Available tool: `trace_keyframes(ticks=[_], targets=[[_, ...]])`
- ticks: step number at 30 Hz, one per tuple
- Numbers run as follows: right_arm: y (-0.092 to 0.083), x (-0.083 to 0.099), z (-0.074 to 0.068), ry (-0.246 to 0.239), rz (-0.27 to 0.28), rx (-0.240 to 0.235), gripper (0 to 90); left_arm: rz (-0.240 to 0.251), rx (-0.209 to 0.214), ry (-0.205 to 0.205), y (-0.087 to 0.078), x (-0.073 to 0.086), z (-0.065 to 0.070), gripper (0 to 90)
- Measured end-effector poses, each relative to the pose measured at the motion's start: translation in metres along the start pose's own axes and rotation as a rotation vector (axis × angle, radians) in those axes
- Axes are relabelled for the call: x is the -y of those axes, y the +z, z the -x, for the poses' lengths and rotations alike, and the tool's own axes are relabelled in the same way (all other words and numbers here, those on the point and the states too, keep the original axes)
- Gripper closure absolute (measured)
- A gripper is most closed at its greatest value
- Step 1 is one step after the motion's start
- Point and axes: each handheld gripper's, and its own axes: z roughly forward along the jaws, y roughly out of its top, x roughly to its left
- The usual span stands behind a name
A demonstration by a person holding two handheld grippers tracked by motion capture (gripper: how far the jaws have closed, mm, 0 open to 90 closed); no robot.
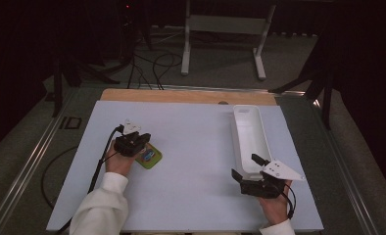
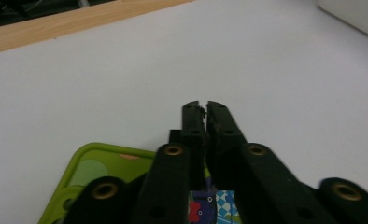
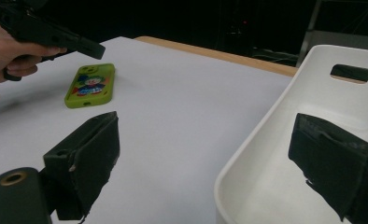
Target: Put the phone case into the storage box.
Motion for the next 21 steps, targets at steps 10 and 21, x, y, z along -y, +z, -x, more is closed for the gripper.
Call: trace_keyframes(ticks=[10, 21], targets=[[0.0, 0.0, 0.001, 0.003, 0.002, 0.0, 8.8, -0.039, 0.005, -0.009, 0.012, 0.004, 0.003, 90.0], [0.0, 0.0, 0.001, 0.004, 0.002, 0.002, 8.8, -0.067, 0.012, -0.019, 0.025, 0.005, 0.01, 90.0]])
